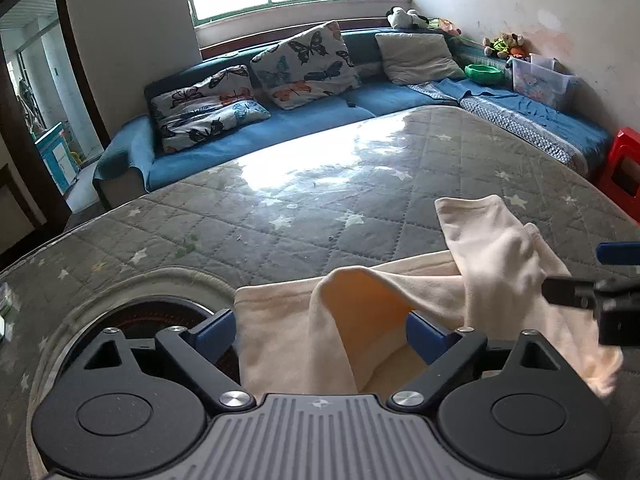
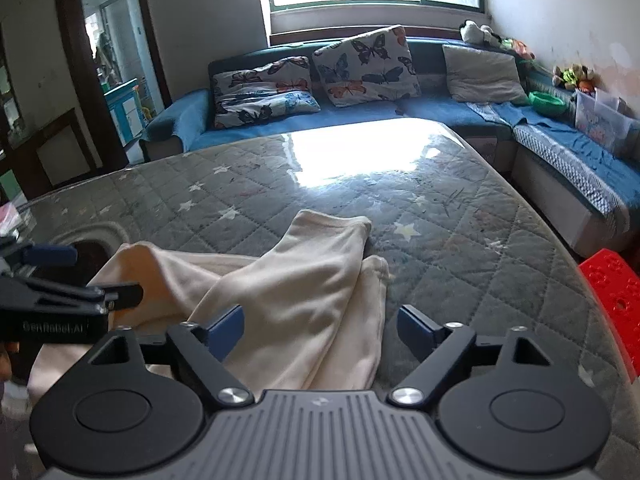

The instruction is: Fold clothes

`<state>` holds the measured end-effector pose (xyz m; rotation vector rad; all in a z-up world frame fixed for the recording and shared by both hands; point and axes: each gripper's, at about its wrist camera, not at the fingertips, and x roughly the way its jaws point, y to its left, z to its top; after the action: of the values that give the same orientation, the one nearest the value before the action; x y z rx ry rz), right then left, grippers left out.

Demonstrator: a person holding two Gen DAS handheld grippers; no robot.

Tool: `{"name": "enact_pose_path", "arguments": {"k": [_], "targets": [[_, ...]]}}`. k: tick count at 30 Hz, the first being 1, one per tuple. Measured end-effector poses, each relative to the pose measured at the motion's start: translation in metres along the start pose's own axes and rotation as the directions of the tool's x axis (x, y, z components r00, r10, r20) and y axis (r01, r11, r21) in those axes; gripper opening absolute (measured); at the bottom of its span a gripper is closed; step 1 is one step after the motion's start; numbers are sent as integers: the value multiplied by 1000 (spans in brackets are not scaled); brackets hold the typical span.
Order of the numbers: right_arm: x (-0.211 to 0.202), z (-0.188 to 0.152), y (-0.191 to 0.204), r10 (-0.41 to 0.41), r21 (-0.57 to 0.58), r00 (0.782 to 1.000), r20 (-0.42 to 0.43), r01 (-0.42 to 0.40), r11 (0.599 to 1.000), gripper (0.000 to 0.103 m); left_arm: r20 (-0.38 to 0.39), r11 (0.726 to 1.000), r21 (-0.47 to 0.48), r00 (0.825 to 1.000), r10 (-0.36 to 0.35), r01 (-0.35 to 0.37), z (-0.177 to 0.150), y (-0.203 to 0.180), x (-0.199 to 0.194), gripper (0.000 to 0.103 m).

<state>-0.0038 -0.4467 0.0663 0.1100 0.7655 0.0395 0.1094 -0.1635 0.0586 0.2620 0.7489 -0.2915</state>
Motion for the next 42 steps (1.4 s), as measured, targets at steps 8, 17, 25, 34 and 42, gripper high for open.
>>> {"name": "enact_pose_path", "arguments": {"k": [8,17,25,34,42], "targets": [[36,33,-5,24,24,1000,-21,-23,999,66,-38,997,5,997,-71,71,6,-1,23,60],[87,51,13,64,-2,992,-108,-65,998,49,-39,988,-36,987,-154,152,-3,11,27,7],[102,47,35,-31,-130,995,-90,19,991,21,-4,988,-48,989,-145,144,-6,17,12,6],[64,44,18,-5,-109,1000,-17,3,994,3,32,988,-72,991,-131,133,-13,28,-6,6],[-31,32,-18,19,-64,990,142,-10,998,2,95,987,-143,993,-66,80,-31,57,-50,5]]}}
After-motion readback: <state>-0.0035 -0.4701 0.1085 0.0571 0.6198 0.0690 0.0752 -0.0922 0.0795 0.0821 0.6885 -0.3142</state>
